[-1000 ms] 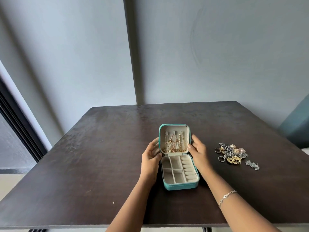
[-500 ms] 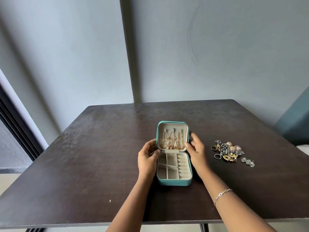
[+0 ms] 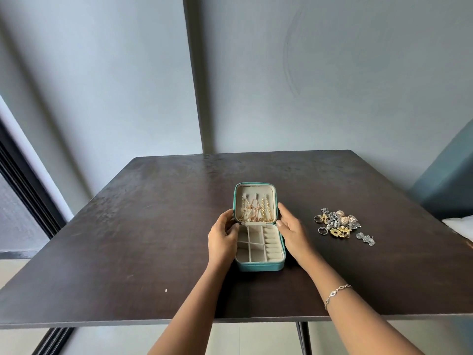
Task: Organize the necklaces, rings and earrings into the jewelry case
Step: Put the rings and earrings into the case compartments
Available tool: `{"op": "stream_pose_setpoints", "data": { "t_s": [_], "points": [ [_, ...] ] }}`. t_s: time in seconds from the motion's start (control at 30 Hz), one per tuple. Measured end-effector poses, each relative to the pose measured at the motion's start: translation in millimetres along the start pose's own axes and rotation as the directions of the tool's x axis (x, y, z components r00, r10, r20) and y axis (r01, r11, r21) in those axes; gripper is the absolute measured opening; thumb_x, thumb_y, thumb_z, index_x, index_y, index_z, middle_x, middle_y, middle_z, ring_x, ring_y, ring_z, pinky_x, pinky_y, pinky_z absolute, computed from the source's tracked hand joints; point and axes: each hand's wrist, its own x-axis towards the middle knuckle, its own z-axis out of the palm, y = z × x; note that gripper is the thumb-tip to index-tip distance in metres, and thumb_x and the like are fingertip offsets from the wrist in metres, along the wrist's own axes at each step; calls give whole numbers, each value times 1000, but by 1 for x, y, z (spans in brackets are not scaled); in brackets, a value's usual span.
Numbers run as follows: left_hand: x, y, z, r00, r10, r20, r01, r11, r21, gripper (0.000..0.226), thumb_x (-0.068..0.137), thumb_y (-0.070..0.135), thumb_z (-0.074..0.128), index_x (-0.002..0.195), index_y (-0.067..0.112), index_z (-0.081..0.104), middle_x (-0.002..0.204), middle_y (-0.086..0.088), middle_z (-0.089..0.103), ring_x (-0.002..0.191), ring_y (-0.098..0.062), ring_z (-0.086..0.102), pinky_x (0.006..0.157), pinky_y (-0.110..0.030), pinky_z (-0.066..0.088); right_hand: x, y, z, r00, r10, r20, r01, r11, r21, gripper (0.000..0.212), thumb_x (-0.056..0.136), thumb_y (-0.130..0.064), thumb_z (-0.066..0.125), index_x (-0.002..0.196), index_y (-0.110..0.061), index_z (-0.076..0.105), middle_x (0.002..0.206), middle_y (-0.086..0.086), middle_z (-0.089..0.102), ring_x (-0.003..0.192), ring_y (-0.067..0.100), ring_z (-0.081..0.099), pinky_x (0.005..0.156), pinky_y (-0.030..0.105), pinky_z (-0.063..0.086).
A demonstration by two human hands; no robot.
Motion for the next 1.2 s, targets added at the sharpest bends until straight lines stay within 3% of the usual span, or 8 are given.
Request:
{"op": "stream_pose_setpoints", "data": {
  "t_s": [0.17, 0.4, 0.6, 0.73, 0.87, 0.97, 1.07, 1.2],
  "points": [
    [-4, -1, -4, 999, -22, -31, 22, 1000, 0, 33, 89, 6, 54, 122, 8, 57, 120, -4, 62, 102, -12, 61, 91, -24, 47, -19, 0, -6, 1000, 4, 13, -4, 998, -56, 48, 95, -6, 40, 142, -11, 29, 147, 4, 34, 135, 14, 33, 113, 31, 25],
    [-35, 1, -10, 998, -6, -56, 10, 997, 80, 40, 91, 11, 54, 131, 9, 49, 125, 0, 56, 106, -8, 52, 93, -21, 38, -33, -5, -6, 986, -167, -1, 159, 939, -306, 41, 95, -10, 43, 136, -9, 43, 139, 5, 48, 128, 15, 45, 100, 15, 30],
    [-38, 3, -10, 998, 69, -13, -65, 975, 211, 33, 92, 5, 49, 124, 11, 55, 120, -3, 62, 106, -15, 57, 90, -21, 40, -40, -5, -4, 971, -235, -45, 207, 921, -329, 35, 93, -9, 46, 128, -5, 52, 130, 5, 56, 120, 17, 52, 96, 14, 34],
    [-38, 1, -10, 995, 100, -1, -96, 958, 271, 32, 93, 6, 48, 124, 10, 55, 120, -5, 61, 107, -17, 57, 90, -22, 40, -36, 2, -19, 942, -260, -212, 216, 954, -210, 20, 86, 1, 55, 103, -1, 64, 101, 9, 65, 91, 22, 63, 87, 41, 51],
    [-37, -1, -9, 994, 108, -3, -103, 955, 276, 30, 93, 6, 47, 121, 12, 56, 118, -3, 62, 104, -16, 56, 88, -22, 40, -28, 16, -64, 789, -392, -474, 129, 859, -495, 8, 74, -2, 63, 77, -8, 68, 78, 9, 65, 76, 32, 59, 72, 33, 43],
    [-37, -2, -10, 994, 110, -7, -104, 958, 268, 30, 92, 6, 48, 120, 13, 57, 117, -2, 63, 104, -16, 57, 91, -26, 43, -24, 20, -92, 740, -359, -568, -31, 826, -563, 15, 70, 6, 69, 73, -8, 70, 77, 12, 65, 76, 37, 55, 66, 35, 40],
    [-35, -2, -9, 992, 123, -9, -116, 957, 265, 30, 91, 4, 48, 119, 13, 58, 116, -2, 63, 103, -16, 57, 89, -25, 43, -11, 19, -108, 825, -266, -499, -91, 808, -582, 14, 75, 4, 66, 75, -8, 72, 82, 13, 65, 83, 37, 53, 69, 34, 39],
    [-35, -2, -10, 993, 120, -12, -113, 959, 260, 31, 91, 3, 48, 118, 12, 58, 114, 0, 63, 103, -15, 58, 88, -22, 41, 15, 13, -118, 957, -173, -234, -40, 719, -694, 14, 76, -2, 67, 86, -10, 74, 95, 12, 64, 96, 32, 51, 80, 30, 35]
  ]
}}
